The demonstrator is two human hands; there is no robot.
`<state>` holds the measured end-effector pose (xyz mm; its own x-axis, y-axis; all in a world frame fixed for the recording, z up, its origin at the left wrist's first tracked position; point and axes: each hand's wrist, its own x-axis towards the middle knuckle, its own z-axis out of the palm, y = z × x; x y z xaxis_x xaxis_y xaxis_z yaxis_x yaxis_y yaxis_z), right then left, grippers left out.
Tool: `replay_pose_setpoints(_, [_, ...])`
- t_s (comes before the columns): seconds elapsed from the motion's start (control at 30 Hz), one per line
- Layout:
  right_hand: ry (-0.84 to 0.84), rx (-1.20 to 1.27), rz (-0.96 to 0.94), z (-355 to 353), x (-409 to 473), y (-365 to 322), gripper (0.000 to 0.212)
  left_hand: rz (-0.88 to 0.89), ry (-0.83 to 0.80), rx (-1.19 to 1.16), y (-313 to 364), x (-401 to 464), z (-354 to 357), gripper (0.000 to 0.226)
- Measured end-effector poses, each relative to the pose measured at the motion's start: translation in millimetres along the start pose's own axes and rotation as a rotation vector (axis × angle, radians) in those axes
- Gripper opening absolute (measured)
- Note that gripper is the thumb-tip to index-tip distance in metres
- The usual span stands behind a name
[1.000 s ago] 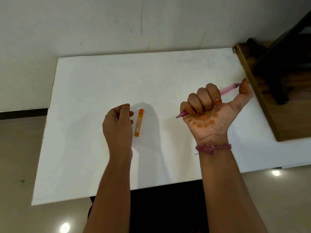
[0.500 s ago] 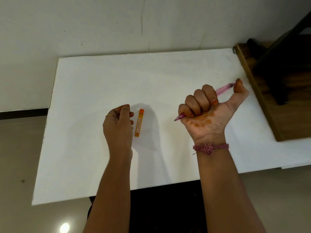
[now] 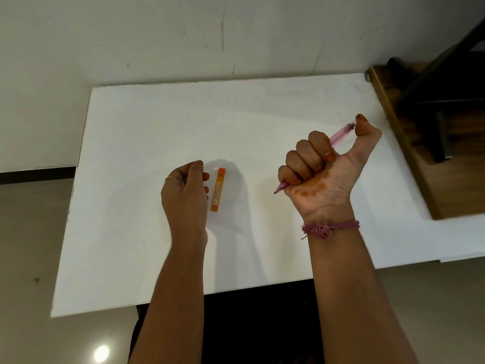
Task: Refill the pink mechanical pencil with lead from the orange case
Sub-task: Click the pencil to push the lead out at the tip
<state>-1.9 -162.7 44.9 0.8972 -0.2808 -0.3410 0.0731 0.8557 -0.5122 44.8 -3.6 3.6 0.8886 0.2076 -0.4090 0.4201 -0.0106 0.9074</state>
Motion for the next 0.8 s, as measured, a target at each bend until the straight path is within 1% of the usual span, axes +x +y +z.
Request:
replay_pose_setpoints(0.13, [-0.022, -0.053, -0.015, 3.4, -1.4, -2.4, 0.059, -0.001, 0.000, 0.002, -0.8, -0.5, 0.0, 0.011])
replay_pose_setpoints(0.27, [0.001, -0.094, -0.032, 4.9, -1.8, -2.0, 0.057, 0.001, -0.001, 0.006, -0.8, -0.1, 0.0, 0.012])
replay_pose_setpoints(0.8, [0.018, -0.074, -0.055, 3.6, -1.0, -2.1, 0.057, -0.005, -0.016, 0.002, -1.1, 0.5, -0.8, 0.011])
